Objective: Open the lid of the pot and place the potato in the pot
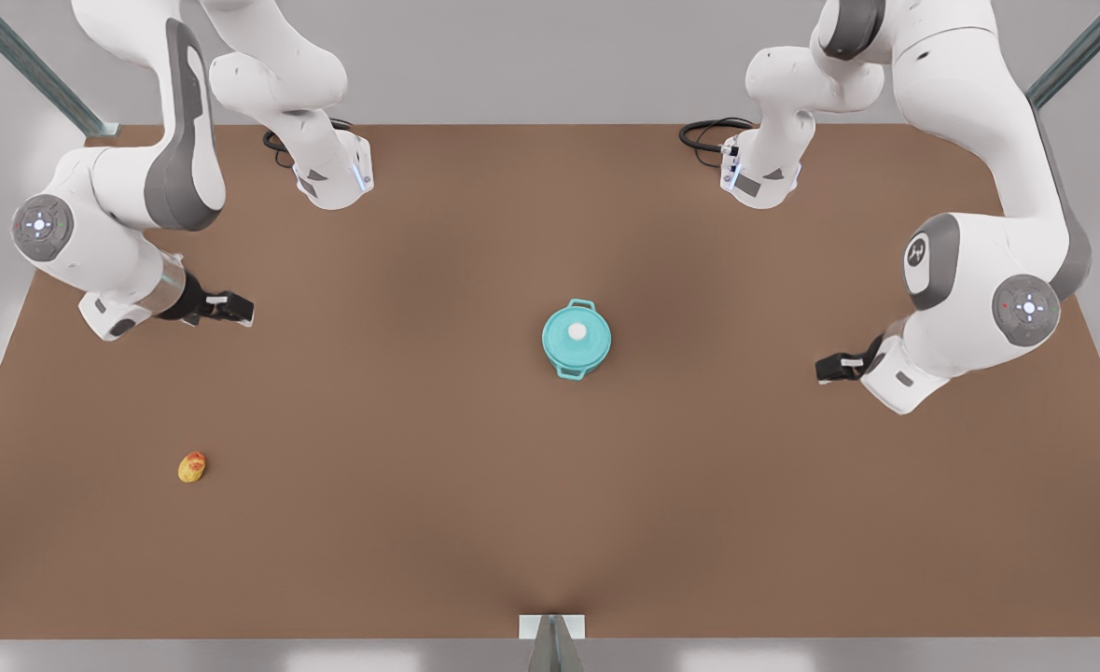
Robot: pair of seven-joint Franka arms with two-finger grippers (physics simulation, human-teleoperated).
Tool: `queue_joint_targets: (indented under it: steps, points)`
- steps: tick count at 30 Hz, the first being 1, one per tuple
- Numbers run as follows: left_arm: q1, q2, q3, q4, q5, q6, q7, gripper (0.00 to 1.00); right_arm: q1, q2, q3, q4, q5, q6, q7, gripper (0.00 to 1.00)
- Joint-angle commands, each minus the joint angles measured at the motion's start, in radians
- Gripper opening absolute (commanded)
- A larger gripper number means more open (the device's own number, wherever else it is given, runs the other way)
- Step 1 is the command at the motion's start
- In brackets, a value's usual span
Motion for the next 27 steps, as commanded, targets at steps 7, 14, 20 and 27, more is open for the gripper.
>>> queue_joint_targets:
  steps: [7, 14, 20, 27]
  points:
    - [-0.254, -0.002, -0.175, -0.03, 0.028, 0.047, -0.475, 1.0, -0.029, 0.105, -0.014, 0.019, -0.125, 0.252, 0.047, 1.0]
    - [-0.515, 0.213, -0.215, 0.074, 0.091, 0.194, -0.916, 1.0, -0.153, 0.335, -0.014, 0.168, -0.125, 0.368, 0.047, 1.0]
    - [-0.538, 0.231, -0.212, -0.101, 0.083, 0.468, -1.04, 1.0, -0.147, 0.613, -0.003, 0.338, -0.06, 0.5, 0.112, 1.0]
    - [-0.555, 0.234, -0.213, -0.259, 0.207, 0.663, -1.04, 1.0, -0.214, 0.713, -0.003, 0.329, -0.006, 0.593, 0.119, 1.0]
